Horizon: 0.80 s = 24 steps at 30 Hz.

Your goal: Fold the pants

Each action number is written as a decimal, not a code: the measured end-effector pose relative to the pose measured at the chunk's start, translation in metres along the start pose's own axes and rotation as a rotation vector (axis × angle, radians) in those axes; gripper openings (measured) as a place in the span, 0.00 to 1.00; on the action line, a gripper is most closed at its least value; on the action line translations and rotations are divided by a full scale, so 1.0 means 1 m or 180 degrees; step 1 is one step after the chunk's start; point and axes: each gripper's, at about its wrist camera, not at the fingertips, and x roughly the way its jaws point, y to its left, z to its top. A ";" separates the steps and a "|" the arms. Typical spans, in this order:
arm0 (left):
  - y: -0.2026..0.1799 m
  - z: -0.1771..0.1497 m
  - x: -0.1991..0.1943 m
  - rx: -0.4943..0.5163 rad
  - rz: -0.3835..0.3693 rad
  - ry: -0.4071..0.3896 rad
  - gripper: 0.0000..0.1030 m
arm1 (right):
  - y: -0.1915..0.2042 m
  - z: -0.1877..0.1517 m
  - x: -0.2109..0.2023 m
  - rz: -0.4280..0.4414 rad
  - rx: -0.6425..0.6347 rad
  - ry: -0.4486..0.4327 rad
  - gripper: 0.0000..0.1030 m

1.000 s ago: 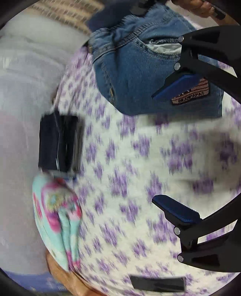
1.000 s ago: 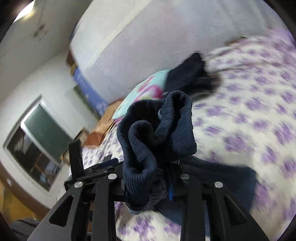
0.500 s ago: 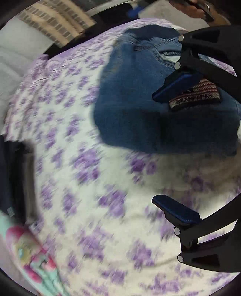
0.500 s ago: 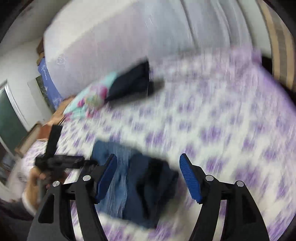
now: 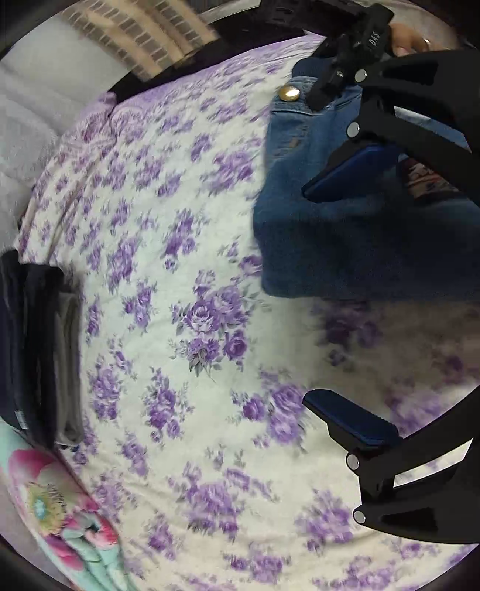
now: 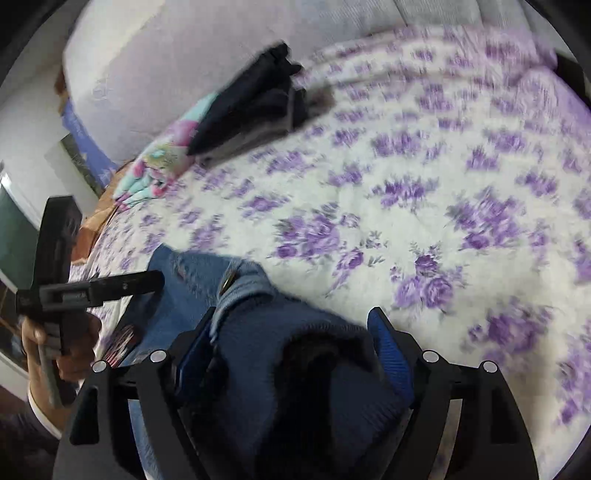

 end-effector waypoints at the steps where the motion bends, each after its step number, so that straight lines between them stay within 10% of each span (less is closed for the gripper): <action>1: 0.002 -0.004 -0.007 0.0037 0.0006 -0.0005 0.96 | 0.006 -0.006 -0.011 -0.0015 -0.0029 -0.0045 0.79; 6: 0.018 -0.036 -0.038 -0.0062 -0.0162 -0.0143 0.95 | 0.009 -0.037 -0.058 0.0034 0.0186 -0.0387 0.81; 9: 0.008 -0.044 -0.016 0.0114 -0.0028 -0.0042 0.96 | 0.007 -0.042 -0.032 -0.0551 -0.0009 -0.0110 0.86; 17: 0.001 -0.057 -0.027 0.0069 0.0130 -0.0202 0.95 | -0.023 -0.058 -0.043 0.0454 0.0919 0.0096 0.97; 24: 0.005 -0.062 -0.023 -0.0131 -0.0053 -0.0123 0.95 | -0.007 -0.078 -0.020 0.0435 0.1044 0.0230 0.97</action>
